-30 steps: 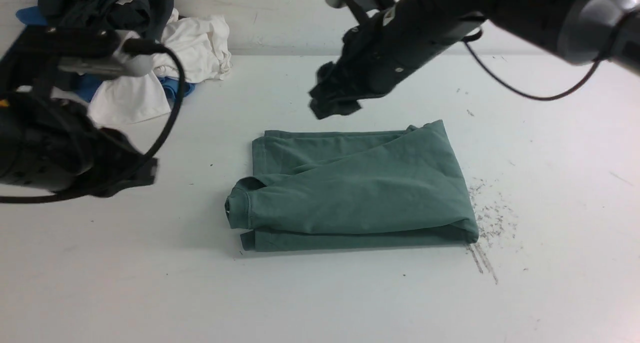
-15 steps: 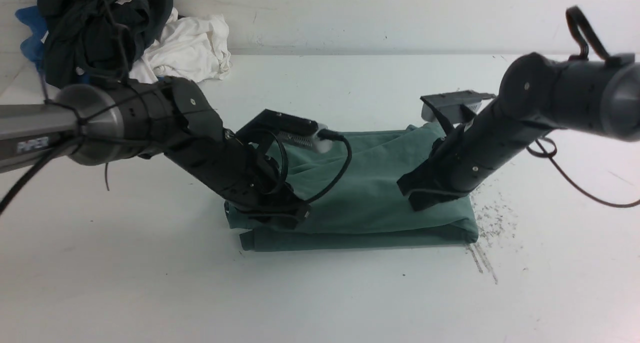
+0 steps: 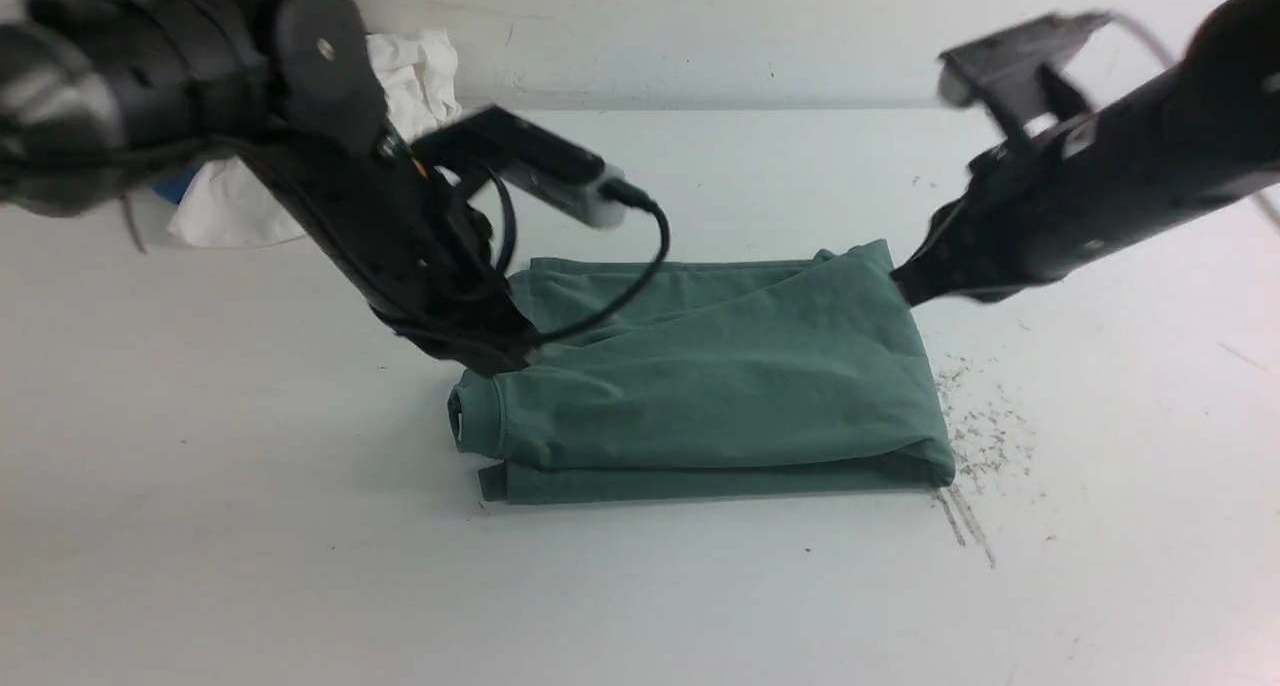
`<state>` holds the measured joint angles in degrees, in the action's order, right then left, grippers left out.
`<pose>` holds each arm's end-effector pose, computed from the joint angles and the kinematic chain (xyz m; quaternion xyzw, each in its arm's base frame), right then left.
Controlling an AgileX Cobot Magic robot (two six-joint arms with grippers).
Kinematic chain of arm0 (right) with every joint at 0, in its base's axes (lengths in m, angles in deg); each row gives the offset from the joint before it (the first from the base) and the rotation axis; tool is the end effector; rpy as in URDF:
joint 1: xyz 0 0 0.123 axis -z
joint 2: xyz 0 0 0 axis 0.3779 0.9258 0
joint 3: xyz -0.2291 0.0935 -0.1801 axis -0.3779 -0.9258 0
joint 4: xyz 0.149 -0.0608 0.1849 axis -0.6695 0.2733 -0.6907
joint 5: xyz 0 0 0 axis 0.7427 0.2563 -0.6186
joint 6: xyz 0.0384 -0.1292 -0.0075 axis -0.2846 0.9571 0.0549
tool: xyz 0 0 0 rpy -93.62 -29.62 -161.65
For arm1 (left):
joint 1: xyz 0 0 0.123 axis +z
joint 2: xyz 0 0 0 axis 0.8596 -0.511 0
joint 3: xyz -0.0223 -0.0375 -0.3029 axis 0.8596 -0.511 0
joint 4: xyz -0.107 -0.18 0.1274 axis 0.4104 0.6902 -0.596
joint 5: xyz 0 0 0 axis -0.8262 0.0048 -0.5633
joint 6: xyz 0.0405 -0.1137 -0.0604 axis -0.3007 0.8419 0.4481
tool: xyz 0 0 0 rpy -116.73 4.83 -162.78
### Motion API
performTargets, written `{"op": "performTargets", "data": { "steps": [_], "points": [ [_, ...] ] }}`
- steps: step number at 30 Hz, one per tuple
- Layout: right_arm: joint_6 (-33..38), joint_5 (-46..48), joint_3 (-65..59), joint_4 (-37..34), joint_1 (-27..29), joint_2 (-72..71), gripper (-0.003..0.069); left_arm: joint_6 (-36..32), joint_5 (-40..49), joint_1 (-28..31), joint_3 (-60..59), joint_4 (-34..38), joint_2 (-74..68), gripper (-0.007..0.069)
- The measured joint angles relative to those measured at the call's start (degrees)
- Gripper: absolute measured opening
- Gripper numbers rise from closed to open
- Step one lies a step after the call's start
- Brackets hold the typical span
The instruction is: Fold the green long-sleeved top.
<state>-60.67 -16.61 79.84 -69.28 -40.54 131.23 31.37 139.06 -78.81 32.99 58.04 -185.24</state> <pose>0.3235 0.1268 0.3063 -0.2833 0.9116 0.0772 0.2876 0.3346 -0.1477 0.2826 0.3337 0.9183 -0.1020 0.1870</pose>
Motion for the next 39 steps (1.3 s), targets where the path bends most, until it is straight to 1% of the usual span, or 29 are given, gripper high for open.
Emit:
{"op": "performTargets", "data": {
  "steps": [2, 5, 6, 7, 8, 9, 11, 14, 15, 17, 18, 19, 20, 22, 25, 31, 36, 39],
  "points": [
    [-3.80, 3.08, -0.13, 5.21, 0.00, -7.26, -0.0014, 3.12, 1.66, 0.00, -0.75, -3.27, 8.07, 0.0026],
    [-11.13, 4.96, -2.41, 14.28, 0.00, -19.29, -0.0014, 5.18, 0.63, 0.00, -5.23, -6.11, 19.30, 0.0026],
    [-11.59, 4.96, -2.69, 14.28, 0.00, -19.29, -0.0014, 5.19, 0.42, 0.00, -5.68, -6.25, 19.30, 0.0026],
    [-15.91, 4.71, -5.94, 17.90, 0.00, -25.45, -0.0014, 5.72, -1.97, 0.00, -9.97, -7.42, 26.45, 0.0026],
    [-17.76, 4.32, -7.84, 19.02, 0.00, -28.16, -0.0014, 6.14, -3.69, 0.00, -12.48, -7.93, 29.67, 0.0026],
    [-18.21, 4.17, -8.35, 19.42, 0.00, -29.47, -0.0014, 6.21, -4.71, 0.00, -13.83, -8.01, 31.29, 0.0026],
    [-23.46, 0.50, -16.37, 20.84, 0.00, -37.26, -0.0014, 8.23, -12.94, 0.00, -23.48, -9.24, 41.53, 0.0026],
    [-27.41, -7.30, -27.49, 20.23, 0.00, -44.20, -0.0014, 10.42, -23.53, 0.00, -35.22, -10.16, 51.87, 0.0026],
    [-27.77, -8.55, -29.04, 19.96, 0.00, -44.57, -0.0014, 10.65, -24.77, 0.00, -36.72, -10.29, 53.12, 0.0026],
    [-28.90, -16.36, -37.80, 17.82, 0.00, -48.46, -0.0014, 10.98, -31.17, 0.00, -45.03, -10.84, 60.12, 0.0026],
    [-28.96, -18.29, -39.78, 17.03, 0.00, -49.51, -0.0014, 11.03, -32.36, 0.00, -46.94, -10.98, 61.71, 0.0026],
    [-29.18, -22.84, -43.97, 16.08, 0.00, -50.81, -0.0014, 11.03, -34.40, 0.00, -50.49, -11.11, 64.68, 0.0026],
    [-29.15, -23.46, -44.53, 15.93, 0.00, -50.98, -0.0014, 11.03, -34.66, 0.00, -51.04, -11.11, 65.13, 0.0026],
    [-29.17, -30.26, -50.06, 14.89, 0.00, -52.26, -0.0014, 11.03, -36.23, 0.00, -57.29, -11.11, 69.76, 0.0026],
    [-29.31, -35.46, -54.69, 14.70, 0.00, -52.51, -0.0014, 11.03, -36.50, 0.00, -61.86, -11.11, 72.99, 0.0026],
    [-29.36, -36.67, -60.25, 14.70, 0.00, -52.51, -0.0014, 10.84, -41.19, 0.00, -63.04, -11.11, 79.12, 0.0026],
    [-29.36, -36.08, -64.07, 14.70, 0.00, -53.52, -0.0014, 10.57, -41.62, 0.00, -63.04, -11.11, 82.29, 0.0026],
    [-29.36, -35.65, -70.23, 14.64, 0.02, -61.85, -0.0014, 10.52, -41.62, 0.00, -63.04, -11.11, 82.54, 0.0026]
  ]
}}
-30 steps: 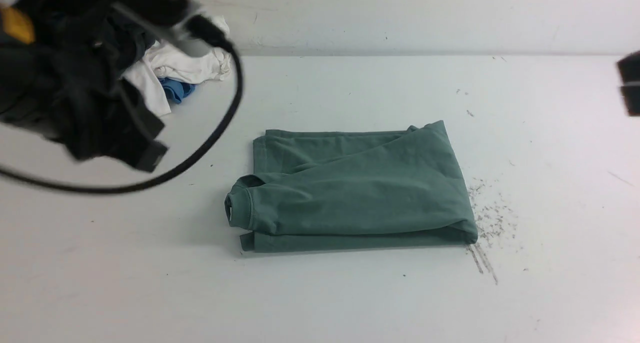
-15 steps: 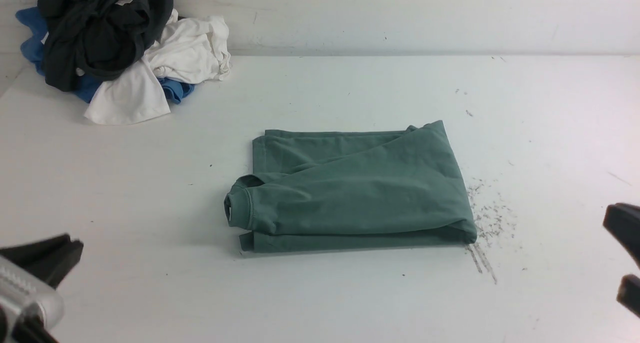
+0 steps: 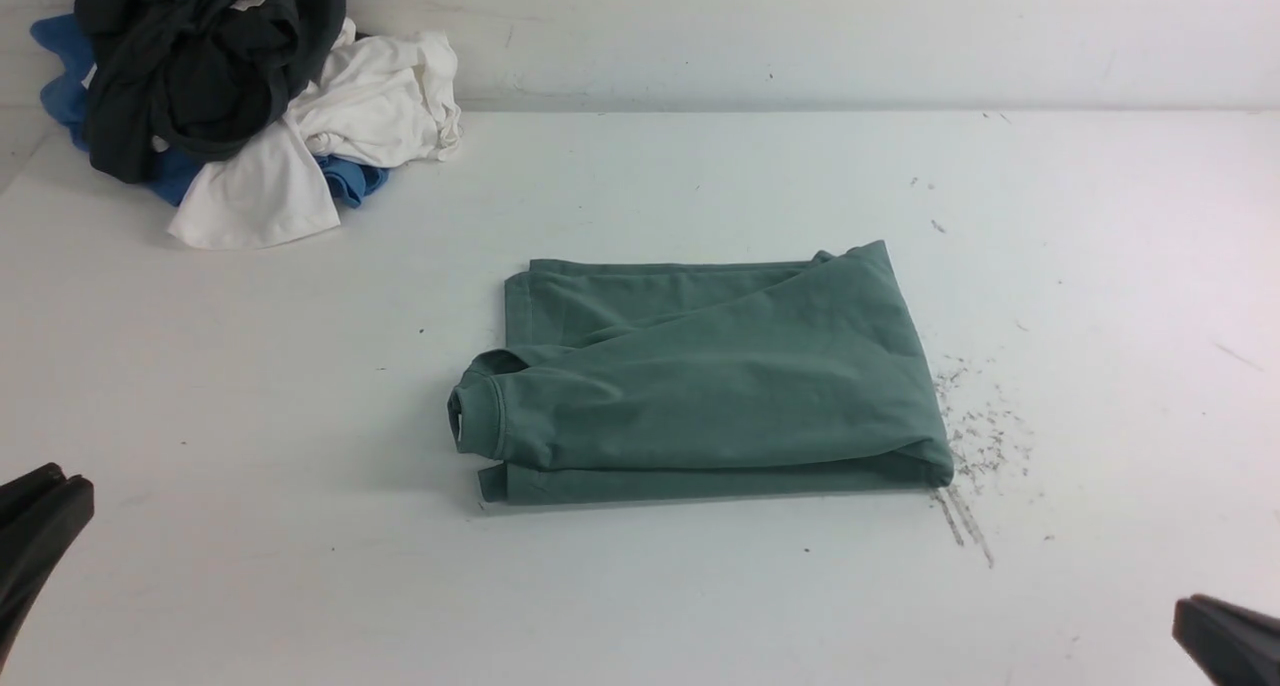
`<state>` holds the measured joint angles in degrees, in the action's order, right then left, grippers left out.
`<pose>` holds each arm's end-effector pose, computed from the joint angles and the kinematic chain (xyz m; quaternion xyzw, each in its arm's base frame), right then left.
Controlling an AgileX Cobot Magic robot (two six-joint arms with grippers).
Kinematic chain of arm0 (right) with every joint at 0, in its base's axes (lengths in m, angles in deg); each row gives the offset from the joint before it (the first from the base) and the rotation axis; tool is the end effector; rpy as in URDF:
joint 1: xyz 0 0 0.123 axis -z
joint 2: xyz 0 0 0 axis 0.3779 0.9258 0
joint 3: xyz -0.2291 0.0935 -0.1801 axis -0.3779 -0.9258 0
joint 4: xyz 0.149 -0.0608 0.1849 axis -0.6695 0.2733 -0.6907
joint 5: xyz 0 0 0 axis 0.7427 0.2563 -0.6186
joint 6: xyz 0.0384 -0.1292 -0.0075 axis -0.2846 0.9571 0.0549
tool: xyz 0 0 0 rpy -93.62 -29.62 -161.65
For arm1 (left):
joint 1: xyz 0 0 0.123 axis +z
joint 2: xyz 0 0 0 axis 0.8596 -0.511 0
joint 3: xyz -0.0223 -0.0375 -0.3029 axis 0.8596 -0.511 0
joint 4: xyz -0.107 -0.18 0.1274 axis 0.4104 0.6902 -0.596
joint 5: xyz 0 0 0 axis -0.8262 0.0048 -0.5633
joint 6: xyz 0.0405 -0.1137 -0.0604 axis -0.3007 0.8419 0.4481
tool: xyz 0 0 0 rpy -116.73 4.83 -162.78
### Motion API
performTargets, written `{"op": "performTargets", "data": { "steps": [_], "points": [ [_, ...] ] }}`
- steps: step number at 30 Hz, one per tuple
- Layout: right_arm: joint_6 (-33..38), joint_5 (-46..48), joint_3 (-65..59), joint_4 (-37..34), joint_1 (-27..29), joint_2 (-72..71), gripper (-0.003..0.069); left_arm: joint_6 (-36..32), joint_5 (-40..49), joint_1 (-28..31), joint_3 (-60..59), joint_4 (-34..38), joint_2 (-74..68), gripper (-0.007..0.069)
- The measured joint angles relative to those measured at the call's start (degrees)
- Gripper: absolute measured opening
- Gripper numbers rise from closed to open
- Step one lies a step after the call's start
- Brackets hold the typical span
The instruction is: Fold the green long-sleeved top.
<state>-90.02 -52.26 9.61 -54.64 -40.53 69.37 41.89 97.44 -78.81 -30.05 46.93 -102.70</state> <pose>0.0982 0.0302 0.1791 -0.0991 0.8573 0.0933 0.4965 0.0781 -0.0296 0.2811 0.2101 0.7234 -0.0470 0.6560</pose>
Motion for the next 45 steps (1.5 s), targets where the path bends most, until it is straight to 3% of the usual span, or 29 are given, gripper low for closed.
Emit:
{"op": "performTargets", "data": {
  "steps": [7, 18, 39, 45],
  "points": [
    [0.00, 6.27, -6.55, 0.00, 4.19, -23.59, -0.0014, 0.00, 0.00, 0.00, 0.00, 0.00, 0.00, 0.0026],
    [0.00, 6.57, -6.50, 0.05, 17.32, -26.63, -0.0014, 0.00, 0.05, 0.00, 0.00, 0.00, 0.00, 0.0026],
    [0.00, 6.78, -6.44, -0.10, 18.09, -26.63, -0.0014, 0.00, -1.35, 0.00, -1.62, 0.00, 0.98, 0.0026],
    [0.00, 6.78, -6.44, -0.10, 18.09, -26.63, -0.0014, 0.00, -2.27, 6.00, -10.93, 0.48, 12.14, 0.0026]
  ]
}}
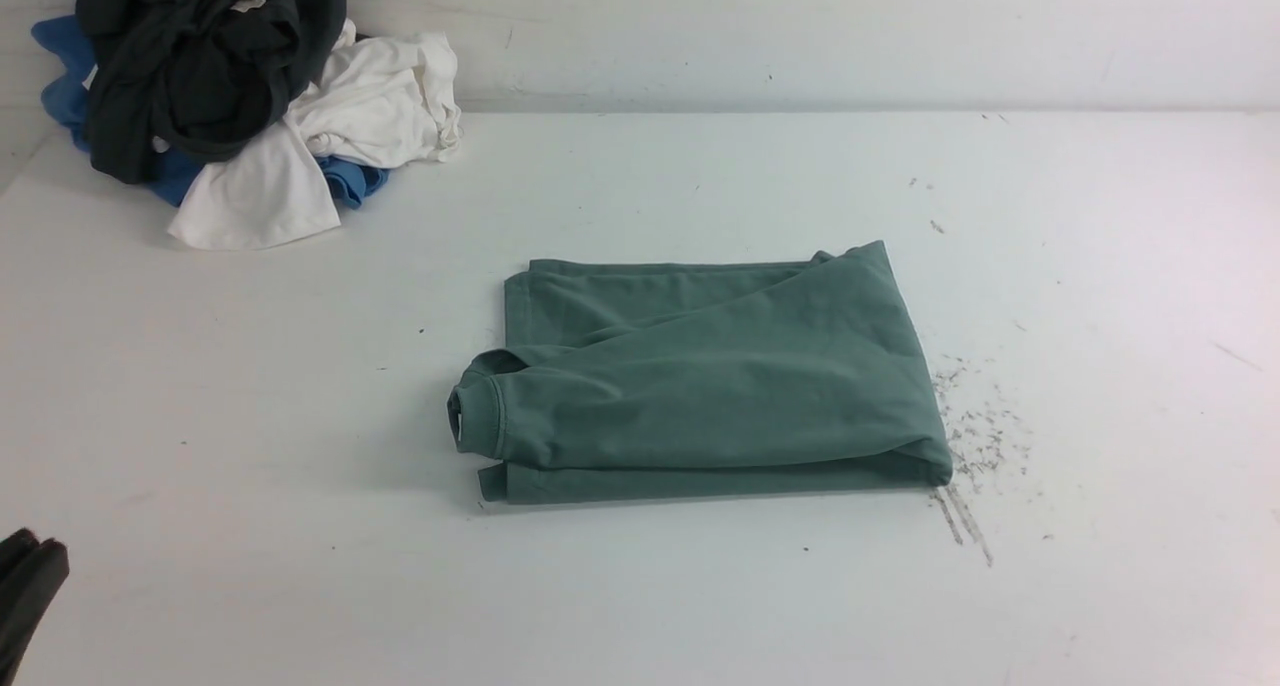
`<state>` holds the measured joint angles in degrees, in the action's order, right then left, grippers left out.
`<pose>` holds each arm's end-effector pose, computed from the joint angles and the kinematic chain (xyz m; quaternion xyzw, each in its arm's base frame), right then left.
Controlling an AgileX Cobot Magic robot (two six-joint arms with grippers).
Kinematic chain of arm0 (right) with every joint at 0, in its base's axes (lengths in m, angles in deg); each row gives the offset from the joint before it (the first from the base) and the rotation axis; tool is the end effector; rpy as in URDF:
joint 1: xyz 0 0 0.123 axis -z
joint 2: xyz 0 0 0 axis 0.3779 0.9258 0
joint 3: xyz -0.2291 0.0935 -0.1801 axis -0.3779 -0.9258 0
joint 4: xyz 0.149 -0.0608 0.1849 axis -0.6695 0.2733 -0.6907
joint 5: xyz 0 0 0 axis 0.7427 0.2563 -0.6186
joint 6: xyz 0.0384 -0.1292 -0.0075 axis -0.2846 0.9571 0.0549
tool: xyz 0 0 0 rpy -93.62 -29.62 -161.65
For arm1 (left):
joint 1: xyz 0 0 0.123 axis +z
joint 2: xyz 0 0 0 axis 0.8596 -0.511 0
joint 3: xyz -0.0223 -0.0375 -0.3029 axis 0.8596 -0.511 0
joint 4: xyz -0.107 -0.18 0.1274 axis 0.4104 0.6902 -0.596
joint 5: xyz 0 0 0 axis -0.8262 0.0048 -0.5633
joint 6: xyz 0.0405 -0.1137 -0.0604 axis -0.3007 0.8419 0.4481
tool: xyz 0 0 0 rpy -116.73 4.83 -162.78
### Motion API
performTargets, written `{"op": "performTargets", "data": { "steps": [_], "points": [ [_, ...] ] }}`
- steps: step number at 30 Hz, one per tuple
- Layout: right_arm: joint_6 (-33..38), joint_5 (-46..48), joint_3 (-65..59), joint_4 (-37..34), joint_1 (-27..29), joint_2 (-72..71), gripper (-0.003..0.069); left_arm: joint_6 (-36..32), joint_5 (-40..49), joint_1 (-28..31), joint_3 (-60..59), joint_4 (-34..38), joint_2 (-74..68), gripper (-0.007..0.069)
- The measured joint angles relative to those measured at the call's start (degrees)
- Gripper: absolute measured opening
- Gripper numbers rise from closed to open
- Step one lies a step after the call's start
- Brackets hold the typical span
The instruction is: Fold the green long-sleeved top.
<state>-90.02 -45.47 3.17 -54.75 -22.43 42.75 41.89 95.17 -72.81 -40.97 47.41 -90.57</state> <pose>0.0677 -0.0030 0.1616 0.0393 0.7972 0.0169 0.6022 0.0641 -0.0173 0.2317 0.1648 0.7142 -0.0159 0.6801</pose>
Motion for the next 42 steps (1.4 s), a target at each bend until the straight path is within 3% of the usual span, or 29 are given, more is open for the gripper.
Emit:
{"op": "performTargets", "data": {
  "steps": [7, 11, 19, 42],
  "points": [
    [0.00, 0.09, 0.00, -0.07, 0.00, 0.00, -0.0014, 2.47, -1.88, 7.69, -9.44, 2.43, 2.10, 0.0026],
    [0.00, 0.12, 0.00, -0.02, 0.00, 0.00, -0.0014, 4.55, 4.70, 9.90, -9.88, 4.41, 2.10, 0.0026],
    [0.05, 0.12, 0.00, -0.02, 0.00, 0.00, -0.0014, 7.42, 4.90, 10.05, -9.84, 4.58, 2.10, 0.0026],
    [0.86, 0.16, 0.00, -0.02, 0.00, 0.00, -0.0014, 6.38, 4.79, 10.05, -9.84, 4.58, 2.10, 0.0026]
  ]
}}
